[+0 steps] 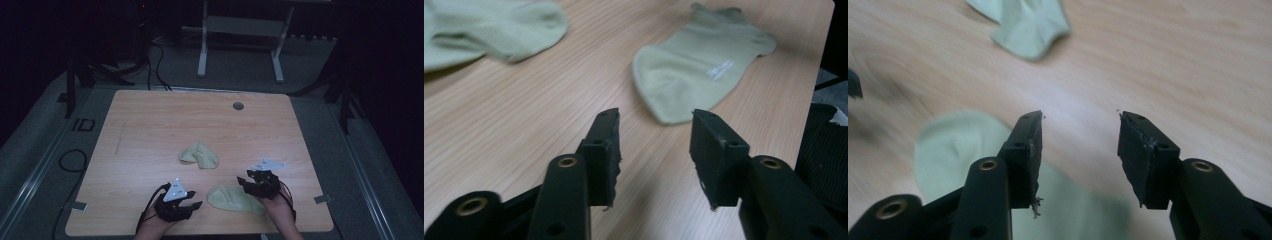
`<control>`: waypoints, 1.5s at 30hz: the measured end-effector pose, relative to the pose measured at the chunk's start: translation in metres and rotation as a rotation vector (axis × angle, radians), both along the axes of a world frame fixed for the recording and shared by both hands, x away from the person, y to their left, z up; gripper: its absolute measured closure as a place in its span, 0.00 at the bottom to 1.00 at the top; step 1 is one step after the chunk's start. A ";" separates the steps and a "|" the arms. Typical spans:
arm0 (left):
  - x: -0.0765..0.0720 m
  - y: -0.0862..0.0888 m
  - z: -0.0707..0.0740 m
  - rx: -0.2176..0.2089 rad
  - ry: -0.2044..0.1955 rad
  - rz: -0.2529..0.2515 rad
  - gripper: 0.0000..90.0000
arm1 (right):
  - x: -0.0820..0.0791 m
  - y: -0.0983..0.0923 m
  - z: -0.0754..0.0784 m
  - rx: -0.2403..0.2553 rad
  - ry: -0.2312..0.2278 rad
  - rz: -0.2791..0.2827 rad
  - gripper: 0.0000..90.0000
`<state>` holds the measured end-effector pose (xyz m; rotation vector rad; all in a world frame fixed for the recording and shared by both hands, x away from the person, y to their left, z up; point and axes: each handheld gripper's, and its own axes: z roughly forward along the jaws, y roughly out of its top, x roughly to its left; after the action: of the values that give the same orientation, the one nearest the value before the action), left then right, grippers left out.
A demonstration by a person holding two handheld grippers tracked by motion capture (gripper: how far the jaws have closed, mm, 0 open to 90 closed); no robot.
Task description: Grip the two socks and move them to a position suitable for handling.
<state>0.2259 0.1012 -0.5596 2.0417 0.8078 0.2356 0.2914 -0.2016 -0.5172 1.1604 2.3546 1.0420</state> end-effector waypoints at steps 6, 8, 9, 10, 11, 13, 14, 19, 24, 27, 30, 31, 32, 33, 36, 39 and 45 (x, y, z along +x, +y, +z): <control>0.001 0.017 -0.004 -0.004 -0.003 0.055 0.56 | 0.025 0.039 0.011 0.006 -0.014 0.039 0.54; 0.003 0.021 -0.006 -0.005 0.004 0.060 0.56 | 0.034 0.053 0.013 0.005 -0.013 0.048 0.54; 0.003 0.021 -0.007 -0.006 0.006 0.065 0.56 | 0.039 0.061 0.014 0.012 -0.005 0.053 0.53; 0.003 0.022 -0.007 -0.009 0.012 0.066 0.56 | 0.043 0.066 0.014 0.014 0.001 0.057 0.53; 0.003 0.022 -0.008 -0.009 0.011 0.068 0.56 | 0.047 0.073 0.015 0.013 0.005 0.060 0.52; 0.003 0.021 -0.009 0.004 0.006 0.064 0.56 | 0.055 0.086 0.016 0.013 0.008 0.070 0.51; 0.003 0.021 -0.009 0.002 0.006 0.060 0.56 | 0.059 0.092 0.016 0.011 0.009 0.075 0.50; 0.004 0.023 -0.008 -0.002 0.000 0.069 0.56 | 0.081 0.125 0.007 -0.034 0.051 0.077 0.45; 0.005 0.026 -0.008 -0.013 -0.001 0.076 0.56 | 0.099 0.146 -0.009 -0.068 0.083 0.048 0.42; 0.005 0.027 -0.008 -0.014 -0.001 0.073 0.56 | 0.108 0.155 -0.021 -0.076 0.099 0.035 0.42; 0.007 0.028 -0.009 -0.008 -0.001 0.070 0.55 | 0.112 0.163 -0.031 -0.130 0.099 0.033 0.44; 0.007 0.029 -0.009 -0.008 0.002 0.073 0.55 | 0.113 0.165 -0.033 -0.141 0.096 0.032 0.45; 0.008 0.030 -0.009 -0.013 0.003 0.082 0.55 | 0.113 0.167 -0.036 -0.149 0.096 0.029 0.47; 0.009 0.031 -0.010 -0.014 0.004 0.084 0.55 | 0.112 0.168 -0.037 -0.162 0.070 0.017 0.51; 0.009 0.031 -0.010 -0.018 0.003 0.088 0.55 | 0.109 0.169 -0.038 -0.168 0.046 0.012 0.67; 0.008 0.031 -0.009 -0.013 -0.002 0.091 0.54 | 0.108 0.170 -0.038 -0.192 0.024 -0.013 0.87; 0.008 0.033 -0.008 -0.019 -0.002 0.097 0.54 | 0.105 0.162 -0.027 -0.187 0.037 -0.017 0.91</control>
<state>0.2342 0.1338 -0.5680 1.9861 0.9055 0.2836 0.3962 -0.0394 -0.5438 1.1363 2.4066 0.7809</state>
